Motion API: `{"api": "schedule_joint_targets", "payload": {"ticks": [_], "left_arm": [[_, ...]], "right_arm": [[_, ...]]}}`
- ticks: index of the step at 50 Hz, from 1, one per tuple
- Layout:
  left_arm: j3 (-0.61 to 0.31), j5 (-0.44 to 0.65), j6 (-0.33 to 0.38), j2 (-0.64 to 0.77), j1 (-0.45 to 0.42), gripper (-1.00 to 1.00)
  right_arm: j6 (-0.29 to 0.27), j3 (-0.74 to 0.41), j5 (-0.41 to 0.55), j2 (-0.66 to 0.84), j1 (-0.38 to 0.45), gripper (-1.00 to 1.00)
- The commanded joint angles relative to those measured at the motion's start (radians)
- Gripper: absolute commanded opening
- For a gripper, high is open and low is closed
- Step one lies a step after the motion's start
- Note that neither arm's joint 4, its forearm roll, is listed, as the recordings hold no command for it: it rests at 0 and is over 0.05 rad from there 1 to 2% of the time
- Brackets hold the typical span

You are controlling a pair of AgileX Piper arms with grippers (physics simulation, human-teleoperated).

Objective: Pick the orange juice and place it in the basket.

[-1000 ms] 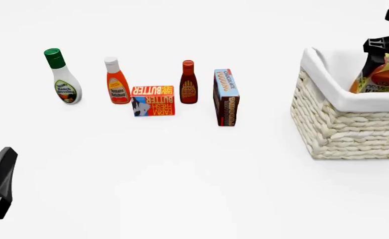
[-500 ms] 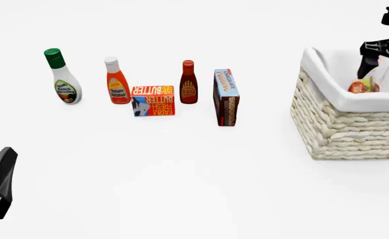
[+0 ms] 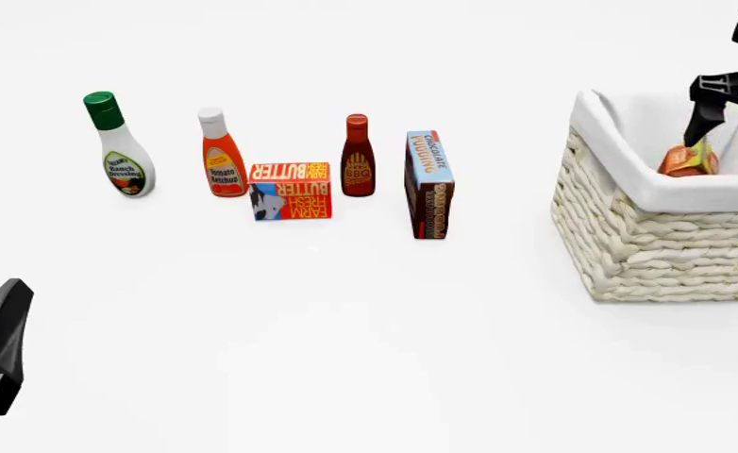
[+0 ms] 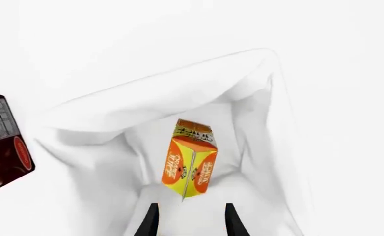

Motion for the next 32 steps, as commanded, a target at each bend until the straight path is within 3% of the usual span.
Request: {"api": "schedule_joint_targets", "payload": {"ticks": [1, 10, 32], "left_arm": [[0.000, 0.000, 0.000, 0.000, 0.000, 1.00], [0.000, 0.000, 0.000, 0.000, 0.000, 1.00], [-0.001, -0.003, 0.000, 0.003, 0.000, 1.00]], "right_arm": [[0.000, 0.003, 0.000, -0.009, 0.006, 1.00], [0.013, 0.017, 0.000, -0.036, 0.022, 1.00], [-0.019, 0.112, 0.000, -0.166, 0.003, 1.00]]}}
